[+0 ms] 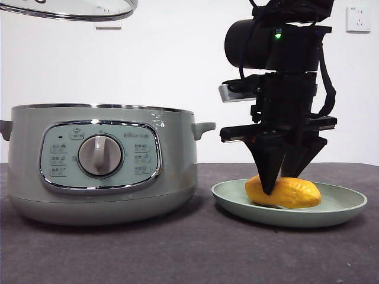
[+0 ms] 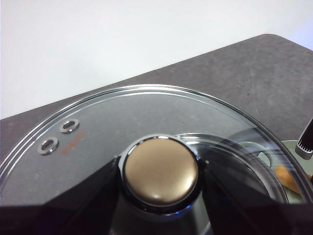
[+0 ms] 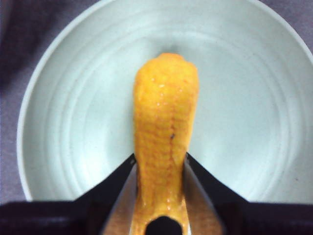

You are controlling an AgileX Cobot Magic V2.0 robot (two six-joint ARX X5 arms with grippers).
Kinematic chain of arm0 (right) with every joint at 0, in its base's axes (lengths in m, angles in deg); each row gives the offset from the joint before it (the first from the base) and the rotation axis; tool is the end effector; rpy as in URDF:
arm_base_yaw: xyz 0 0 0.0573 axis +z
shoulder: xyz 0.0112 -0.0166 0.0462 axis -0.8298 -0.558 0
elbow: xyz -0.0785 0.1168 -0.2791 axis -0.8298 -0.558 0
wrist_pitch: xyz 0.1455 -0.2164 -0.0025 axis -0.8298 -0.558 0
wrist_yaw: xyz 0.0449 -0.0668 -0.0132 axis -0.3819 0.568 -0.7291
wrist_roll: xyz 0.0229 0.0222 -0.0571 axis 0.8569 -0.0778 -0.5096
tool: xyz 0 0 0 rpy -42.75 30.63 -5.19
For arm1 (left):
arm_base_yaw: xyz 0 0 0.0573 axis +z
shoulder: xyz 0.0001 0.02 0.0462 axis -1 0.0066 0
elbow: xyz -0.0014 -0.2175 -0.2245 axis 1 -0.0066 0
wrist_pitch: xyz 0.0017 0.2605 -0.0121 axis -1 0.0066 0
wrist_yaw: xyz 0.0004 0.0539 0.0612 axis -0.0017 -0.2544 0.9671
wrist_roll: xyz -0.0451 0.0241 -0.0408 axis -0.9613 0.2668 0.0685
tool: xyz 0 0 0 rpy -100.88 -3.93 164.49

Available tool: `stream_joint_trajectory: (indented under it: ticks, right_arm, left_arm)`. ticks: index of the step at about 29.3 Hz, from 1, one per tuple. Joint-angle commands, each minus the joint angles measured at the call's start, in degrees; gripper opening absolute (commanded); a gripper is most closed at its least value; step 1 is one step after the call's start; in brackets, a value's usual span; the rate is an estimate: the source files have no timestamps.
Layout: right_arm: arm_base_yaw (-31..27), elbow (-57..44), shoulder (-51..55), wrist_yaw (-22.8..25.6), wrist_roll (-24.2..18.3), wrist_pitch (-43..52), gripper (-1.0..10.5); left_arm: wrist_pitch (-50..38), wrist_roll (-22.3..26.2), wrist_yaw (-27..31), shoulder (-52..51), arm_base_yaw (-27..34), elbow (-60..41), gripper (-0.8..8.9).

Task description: Take the corn out from the steamer,put the corn on the plate,close the lid

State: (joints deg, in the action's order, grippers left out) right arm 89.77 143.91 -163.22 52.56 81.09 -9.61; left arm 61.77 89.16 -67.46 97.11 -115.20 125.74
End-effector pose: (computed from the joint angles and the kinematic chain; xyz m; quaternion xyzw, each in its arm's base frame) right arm 0.2997 0.1894 0.2144 -0.1786 0.5530 0.1312 0.8031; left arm 0.1531 -0.0670 0.4252 0.0659 0.1500 -0.1634 0.9729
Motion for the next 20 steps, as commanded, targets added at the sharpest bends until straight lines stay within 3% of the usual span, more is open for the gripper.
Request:
stream_joint_trajectory:
  ticks: [1, 3, 5, 10, 20]
  right_arm:
    - [-0.35, -0.90, -0.15, 0.13, 0.72, -0.17, 1.8]
    - [-0.66, -0.90, -0.15, 0.11, 0.79, -0.35, 3.0]
    - [-0.70, -0.90, -0.04, 0.24, 0.81, -0.50, 3.5]
    - [-0.70, -0.90, 2.91, 0.20, 1.22, -0.52, 3.5]
    - [-0.74, -0.90, 18.86, 0.22, 1.20, -1.64, 3.5]
  left_arm:
    - [-3.43, 0.13, 0.15, -0.59, -0.07, 0.76, -0.08]
    - [-3.43, 0.13, 0.15, -0.59, -0.07, 0.76, -0.08]
    - [-3.41, 0.11, 0.15, -0.59, -0.07, 0.76, -0.08]
    - [-3.56, 0.04, -0.02, 0.85, -0.09, 0.76, -0.08]
    - [-5.42, -2.51, -4.90, 10.03, -0.35, 0.76, -0.08]
